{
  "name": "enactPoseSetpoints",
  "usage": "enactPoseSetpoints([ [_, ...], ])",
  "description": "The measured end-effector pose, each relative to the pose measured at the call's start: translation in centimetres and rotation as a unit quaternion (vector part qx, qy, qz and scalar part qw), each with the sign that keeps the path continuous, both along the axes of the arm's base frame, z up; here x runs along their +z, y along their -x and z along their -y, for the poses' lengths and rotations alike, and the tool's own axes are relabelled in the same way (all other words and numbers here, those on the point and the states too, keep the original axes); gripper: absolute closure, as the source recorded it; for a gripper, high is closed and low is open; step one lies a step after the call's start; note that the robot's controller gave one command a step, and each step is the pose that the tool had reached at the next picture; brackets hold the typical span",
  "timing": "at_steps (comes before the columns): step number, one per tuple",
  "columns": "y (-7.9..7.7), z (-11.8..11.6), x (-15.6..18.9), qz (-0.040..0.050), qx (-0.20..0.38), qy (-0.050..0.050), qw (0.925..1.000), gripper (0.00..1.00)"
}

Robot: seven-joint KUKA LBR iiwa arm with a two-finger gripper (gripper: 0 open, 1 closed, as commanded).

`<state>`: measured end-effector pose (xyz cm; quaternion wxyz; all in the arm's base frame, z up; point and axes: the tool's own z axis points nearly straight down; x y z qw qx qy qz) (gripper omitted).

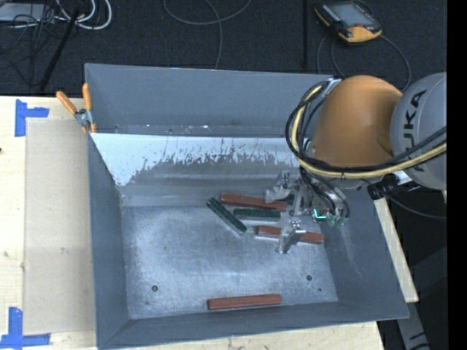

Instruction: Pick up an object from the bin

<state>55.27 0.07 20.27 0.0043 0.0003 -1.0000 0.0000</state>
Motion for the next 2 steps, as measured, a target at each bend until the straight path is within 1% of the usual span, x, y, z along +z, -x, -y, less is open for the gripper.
enactPoseSetpoints([
  [1,-0.2,0.0,0.4,0.0037,0.0,0.0,1.0,0.0],
  [2,-1.2,4.1,-6.8,0.006,-0.038,0.0,0.9993,0.0],
])
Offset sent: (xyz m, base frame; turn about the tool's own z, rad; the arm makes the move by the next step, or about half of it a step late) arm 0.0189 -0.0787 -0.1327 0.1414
